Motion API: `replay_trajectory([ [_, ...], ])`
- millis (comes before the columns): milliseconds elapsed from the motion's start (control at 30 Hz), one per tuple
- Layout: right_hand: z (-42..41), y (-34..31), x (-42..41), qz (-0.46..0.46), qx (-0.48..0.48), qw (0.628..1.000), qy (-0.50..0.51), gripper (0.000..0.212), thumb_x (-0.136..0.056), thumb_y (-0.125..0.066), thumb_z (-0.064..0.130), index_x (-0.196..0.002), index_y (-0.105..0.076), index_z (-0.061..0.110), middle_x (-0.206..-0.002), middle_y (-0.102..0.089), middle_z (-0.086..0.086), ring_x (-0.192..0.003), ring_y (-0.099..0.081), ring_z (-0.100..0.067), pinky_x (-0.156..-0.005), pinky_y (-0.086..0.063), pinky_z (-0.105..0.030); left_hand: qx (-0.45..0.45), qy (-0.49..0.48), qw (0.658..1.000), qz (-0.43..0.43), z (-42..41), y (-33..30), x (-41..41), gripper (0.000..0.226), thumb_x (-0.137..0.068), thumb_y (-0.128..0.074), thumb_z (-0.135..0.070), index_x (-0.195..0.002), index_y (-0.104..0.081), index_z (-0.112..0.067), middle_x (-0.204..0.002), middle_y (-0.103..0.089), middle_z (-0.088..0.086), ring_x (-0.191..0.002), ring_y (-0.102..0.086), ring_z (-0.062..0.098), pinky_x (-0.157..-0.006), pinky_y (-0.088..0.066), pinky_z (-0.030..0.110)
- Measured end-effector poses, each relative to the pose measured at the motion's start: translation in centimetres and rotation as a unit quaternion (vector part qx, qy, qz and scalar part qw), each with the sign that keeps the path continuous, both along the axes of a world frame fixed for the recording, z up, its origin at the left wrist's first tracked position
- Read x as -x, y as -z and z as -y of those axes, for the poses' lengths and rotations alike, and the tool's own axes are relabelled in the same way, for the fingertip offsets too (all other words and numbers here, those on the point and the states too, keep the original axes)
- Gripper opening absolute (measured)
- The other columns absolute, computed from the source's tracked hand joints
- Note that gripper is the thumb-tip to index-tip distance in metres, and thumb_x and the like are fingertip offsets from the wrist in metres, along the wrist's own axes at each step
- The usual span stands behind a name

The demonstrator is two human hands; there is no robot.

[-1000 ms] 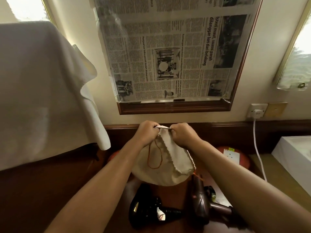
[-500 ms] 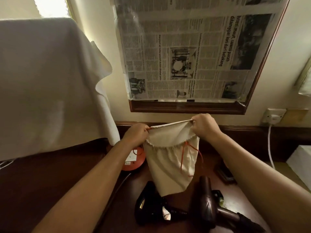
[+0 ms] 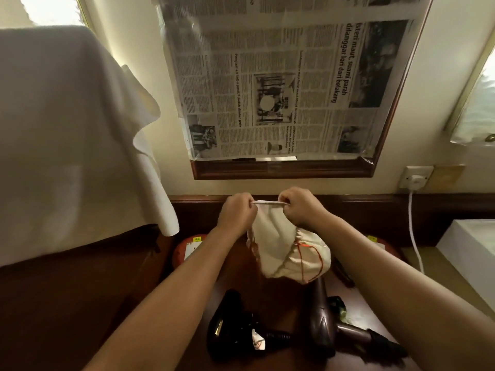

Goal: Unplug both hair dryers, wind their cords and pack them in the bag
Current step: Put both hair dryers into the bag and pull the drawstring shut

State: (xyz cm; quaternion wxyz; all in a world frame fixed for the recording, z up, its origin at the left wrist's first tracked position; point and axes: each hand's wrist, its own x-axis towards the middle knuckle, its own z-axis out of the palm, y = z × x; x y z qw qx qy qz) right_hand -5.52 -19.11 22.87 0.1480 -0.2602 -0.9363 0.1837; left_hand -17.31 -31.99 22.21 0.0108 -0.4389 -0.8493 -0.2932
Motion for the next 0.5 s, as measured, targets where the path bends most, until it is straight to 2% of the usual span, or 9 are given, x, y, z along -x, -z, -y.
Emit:
replay_trajectory([
  [67, -0.6, 0.8, -0.9, 0.033, -0.003, 0.999, 0.022, 0.018, -0.078, -0.053, 0.004, -0.087, -0.066, 0.013, -0.093, -0.057, -0.002, -0.082, -0.055, -0.022, -0.068, -0.051, -0.035, -0.037, -0.065, 0.996, -0.038, 0.2, 0.0, 0.1, 0.013, -0.093, -0.049, -0.017, -0.097, -0.058, -0.01, -0.093, -0.057, 0.005, -0.086, -0.057, 0.024, -0.064, -0.04, 0.032],
  [133, -1.5, 1.3, -2.0, 0.043, 0.007, 0.998, 0.046, 0.022, -0.079, -0.052, 0.0, -0.091, -0.066, 0.012, -0.095, -0.052, -0.002, -0.085, -0.053, -0.022, -0.066, -0.048, -0.032, -0.019, -0.12, 0.99, -0.069, 0.6, 0.2, 0.7, 0.015, -0.096, -0.045, -0.018, -0.105, -0.053, -0.009, -0.097, -0.059, 0.009, -0.089, -0.061, 0.029, -0.064, -0.041, 0.035],
  [200, -2.5, 1.5, -3.0, 0.032, 0.013, 0.997, 0.062, 0.02, -0.079, -0.051, -0.002, -0.084, -0.065, 0.012, -0.094, -0.055, -0.004, -0.084, -0.054, -0.023, -0.062, -0.044, -0.028, -0.001, -0.14, 0.988, -0.066, 1.0, 0.7, 1.6, 0.019, -0.096, -0.041, -0.017, -0.11, -0.05, -0.008, -0.105, -0.062, 0.014, -0.094, -0.061, 0.036, -0.068, -0.044, 0.04],
  [300, -3.4, 0.9, -3.7, 0.007, 0.035, 0.997, 0.063, 0.025, -0.079, -0.047, 0.0, -0.069, -0.066, 0.013, -0.08, -0.065, -0.005, -0.076, -0.058, -0.023, -0.056, -0.042, -0.026, -0.003, -0.104, 0.993, -0.047, 1.3, 2.0, 2.7, 0.018, -0.095, -0.042, -0.011, -0.111, -0.051, -0.008, -0.11, -0.059, 0.016, -0.091, -0.06, 0.033, -0.066, -0.042, 0.037],
  [367, -3.5, 0.4, -3.9, -0.018, 0.063, 0.996, 0.064, 0.029, -0.08, -0.046, -0.001, -0.075, -0.072, 0.01, -0.078, -0.068, -0.003, -0.076, -0.061, -0.021, -0.059, -0.047, -0.027, -0.007, -0.061, 0.997, -0.047, 1.3, 2.6, 3.2, 0.022, -0.094, -0.045, -0.004, -0.114, -0.054, -0.007, -0.115, -0.054, 0.016, -0.088, -0.058, 0.028, -0.067, -0.044, 0.033],
  [500, -3.9, -0.1, -4.8, -0.096, 0.091, 0.986, 0.103, 0.025, -0.079, -0.052, 0.001, -0.083, -0.075, 0.01, -0.081, -0.07, -0.003, -0.08, -0.06, -0.015, -0.068, -0.044, -0.024, 0.006, 0.004, 0.999, -0.047, 1.9, 2.2, 4.8, 0.024, -0.09, -0.05, 0.001, -0.111, -0.059, -0.007, -0.114, -0.048, 0.014, -0.09, -0.054, 0.026, -0.076, -0.048, 0.034],
])
